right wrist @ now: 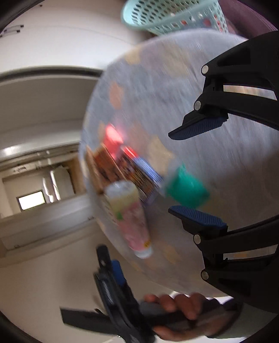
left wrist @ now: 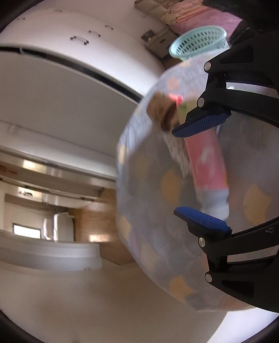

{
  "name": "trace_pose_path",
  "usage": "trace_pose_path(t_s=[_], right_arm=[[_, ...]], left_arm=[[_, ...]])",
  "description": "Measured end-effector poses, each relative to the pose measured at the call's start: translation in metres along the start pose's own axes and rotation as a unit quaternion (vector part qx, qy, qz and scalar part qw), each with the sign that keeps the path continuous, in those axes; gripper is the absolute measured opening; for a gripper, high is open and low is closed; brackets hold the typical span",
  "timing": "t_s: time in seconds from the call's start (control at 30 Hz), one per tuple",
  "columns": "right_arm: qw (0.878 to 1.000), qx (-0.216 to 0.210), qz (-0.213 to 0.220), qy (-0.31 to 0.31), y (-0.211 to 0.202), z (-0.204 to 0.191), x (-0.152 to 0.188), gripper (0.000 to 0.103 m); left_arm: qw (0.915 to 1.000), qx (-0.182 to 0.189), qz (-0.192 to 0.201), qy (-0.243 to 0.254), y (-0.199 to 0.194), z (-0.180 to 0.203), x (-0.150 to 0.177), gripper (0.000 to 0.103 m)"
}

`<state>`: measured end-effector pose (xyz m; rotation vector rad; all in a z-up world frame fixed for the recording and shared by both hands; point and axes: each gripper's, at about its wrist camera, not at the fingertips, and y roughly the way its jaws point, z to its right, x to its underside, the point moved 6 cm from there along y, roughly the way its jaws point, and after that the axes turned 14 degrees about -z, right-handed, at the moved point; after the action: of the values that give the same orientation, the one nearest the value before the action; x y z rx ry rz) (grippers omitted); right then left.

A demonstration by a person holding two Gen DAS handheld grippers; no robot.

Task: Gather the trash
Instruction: 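Move the left tool to the pink bottle while the right tool approaches the green cup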

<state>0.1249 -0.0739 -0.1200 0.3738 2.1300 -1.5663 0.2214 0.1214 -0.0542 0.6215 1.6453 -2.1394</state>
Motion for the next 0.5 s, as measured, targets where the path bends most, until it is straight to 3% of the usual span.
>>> trace_pose_path(t_s=[0.17, 0.4, 0.43, 0.5], right_arm=[[0.999, -0.016, -0.041, 0.005, 0.022, -0.021, 0.008, 0.060], [0.998, 0.005, -0.064, 0.007, 0.035, -0.017, 0.011, 0.059], [0.998, 0.003, -0.063, 0.008, 0.034, -0.014, 0.010, 0.057], [0.998, 0.005, -0.061, 0.005, 0.033, -0.011, 0.009, 0.038]], left_arm=[[0.9985, 0.026, -0.046, -0.014, 0.025, -0.029, 0.001, 0.064], [0.9912, 0.095, -0.092, -0.008, 0.037, -0.036, 0.015, 0.064], [0.9894, 0.108, -0.097, -0.007, 0.035, -0.035, 0.019, 0.064], [0.9876, 0.121, -0.100, -0.002, 0.031, -0.032, 0.026, 0.064]])
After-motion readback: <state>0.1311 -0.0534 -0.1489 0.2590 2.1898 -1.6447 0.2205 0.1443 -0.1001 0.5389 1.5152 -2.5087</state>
